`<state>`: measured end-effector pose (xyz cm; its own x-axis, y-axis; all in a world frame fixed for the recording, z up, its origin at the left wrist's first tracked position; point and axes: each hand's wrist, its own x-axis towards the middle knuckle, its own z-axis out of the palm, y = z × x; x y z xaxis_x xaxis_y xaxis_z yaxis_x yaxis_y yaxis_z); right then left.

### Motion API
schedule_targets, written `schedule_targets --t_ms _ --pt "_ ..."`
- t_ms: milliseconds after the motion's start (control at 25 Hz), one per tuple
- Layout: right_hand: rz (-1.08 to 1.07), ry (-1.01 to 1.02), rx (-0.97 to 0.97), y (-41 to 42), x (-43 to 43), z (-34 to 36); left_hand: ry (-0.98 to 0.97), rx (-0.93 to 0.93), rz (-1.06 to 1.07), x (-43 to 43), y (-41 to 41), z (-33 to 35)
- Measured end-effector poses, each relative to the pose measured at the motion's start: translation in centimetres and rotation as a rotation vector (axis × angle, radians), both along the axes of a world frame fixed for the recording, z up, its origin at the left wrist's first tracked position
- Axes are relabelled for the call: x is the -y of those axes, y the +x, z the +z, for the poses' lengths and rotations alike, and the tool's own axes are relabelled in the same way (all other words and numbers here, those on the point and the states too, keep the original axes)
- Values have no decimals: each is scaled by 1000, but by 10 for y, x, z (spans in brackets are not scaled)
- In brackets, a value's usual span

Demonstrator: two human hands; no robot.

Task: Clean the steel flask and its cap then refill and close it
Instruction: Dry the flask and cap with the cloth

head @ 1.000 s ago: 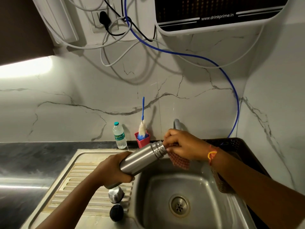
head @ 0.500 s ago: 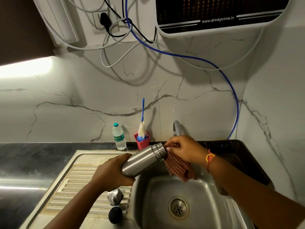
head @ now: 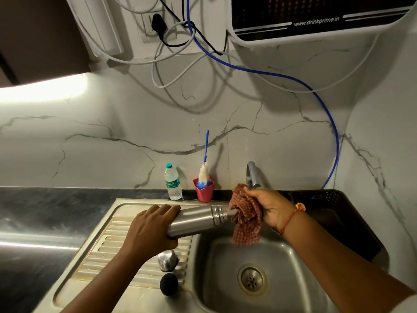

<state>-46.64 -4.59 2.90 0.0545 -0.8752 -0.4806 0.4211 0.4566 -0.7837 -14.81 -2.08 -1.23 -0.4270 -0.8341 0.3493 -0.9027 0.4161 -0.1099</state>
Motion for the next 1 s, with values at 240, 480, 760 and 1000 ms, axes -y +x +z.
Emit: schedule_targets --t_ms 240,480,760,1000 --pt "-144 -221 -254 36 -18 -23 176 -758 269 -15 57 -31" --pt "55 -397 -852 71 -34 -52 379 -1393 434 -39 96 -58" --pt "189 -535 -1139 99 -49 -83 465 -1403 542 -40 108 -116" --pt "207 -587 -1319 103 -64 -95 527 -1361 536 -35 101 -142"
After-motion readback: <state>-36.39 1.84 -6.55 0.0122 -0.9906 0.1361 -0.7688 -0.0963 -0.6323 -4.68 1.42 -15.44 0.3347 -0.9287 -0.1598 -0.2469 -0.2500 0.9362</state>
